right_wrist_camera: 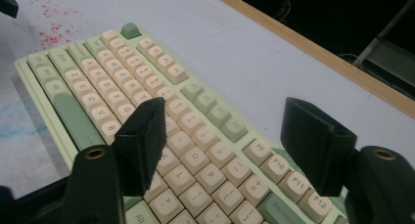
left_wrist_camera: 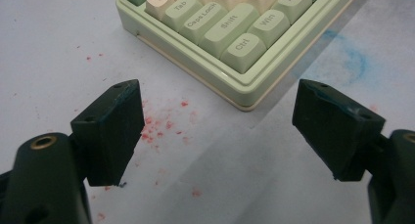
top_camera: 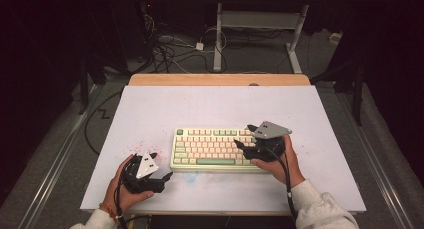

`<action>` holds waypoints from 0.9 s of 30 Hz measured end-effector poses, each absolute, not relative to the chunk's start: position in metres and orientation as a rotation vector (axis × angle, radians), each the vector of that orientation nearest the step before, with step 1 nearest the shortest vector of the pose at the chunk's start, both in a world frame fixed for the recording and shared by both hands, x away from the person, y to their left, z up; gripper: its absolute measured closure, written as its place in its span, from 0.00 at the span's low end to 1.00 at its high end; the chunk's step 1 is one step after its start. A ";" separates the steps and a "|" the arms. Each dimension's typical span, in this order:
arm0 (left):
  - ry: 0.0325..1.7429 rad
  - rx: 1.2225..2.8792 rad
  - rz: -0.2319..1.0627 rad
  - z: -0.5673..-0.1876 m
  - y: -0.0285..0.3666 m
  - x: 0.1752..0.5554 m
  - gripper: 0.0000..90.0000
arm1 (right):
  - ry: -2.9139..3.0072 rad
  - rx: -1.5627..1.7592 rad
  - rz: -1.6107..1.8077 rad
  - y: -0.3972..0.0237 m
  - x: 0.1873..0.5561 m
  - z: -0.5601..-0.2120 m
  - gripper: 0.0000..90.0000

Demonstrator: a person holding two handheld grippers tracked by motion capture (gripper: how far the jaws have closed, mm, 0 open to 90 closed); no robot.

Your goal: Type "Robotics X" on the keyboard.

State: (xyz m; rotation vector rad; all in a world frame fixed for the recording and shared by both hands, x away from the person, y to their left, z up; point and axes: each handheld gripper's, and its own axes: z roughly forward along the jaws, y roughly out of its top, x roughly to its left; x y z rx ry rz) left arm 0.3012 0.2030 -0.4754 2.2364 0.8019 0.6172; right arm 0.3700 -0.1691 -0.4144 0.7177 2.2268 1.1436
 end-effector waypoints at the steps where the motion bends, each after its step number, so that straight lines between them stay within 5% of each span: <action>1: 0.802 2.236 0.617 -0.475 0.203 0.301 0.21 | 2.220 0.718 1.140 -0.169 0.369 -0.414 0.35; 18: 0.809 2.179 0.607 -0.468 0.205 0.299 0.28 | 2.132 0.711 1.172 -0.190 0.345 -0.413 0.27; 27: 0.813 2.155 0.546 -0.464 0.207 0.301 0.58 | 2.109 0.724 1.167 -0.208 0.334 -0.416 0.27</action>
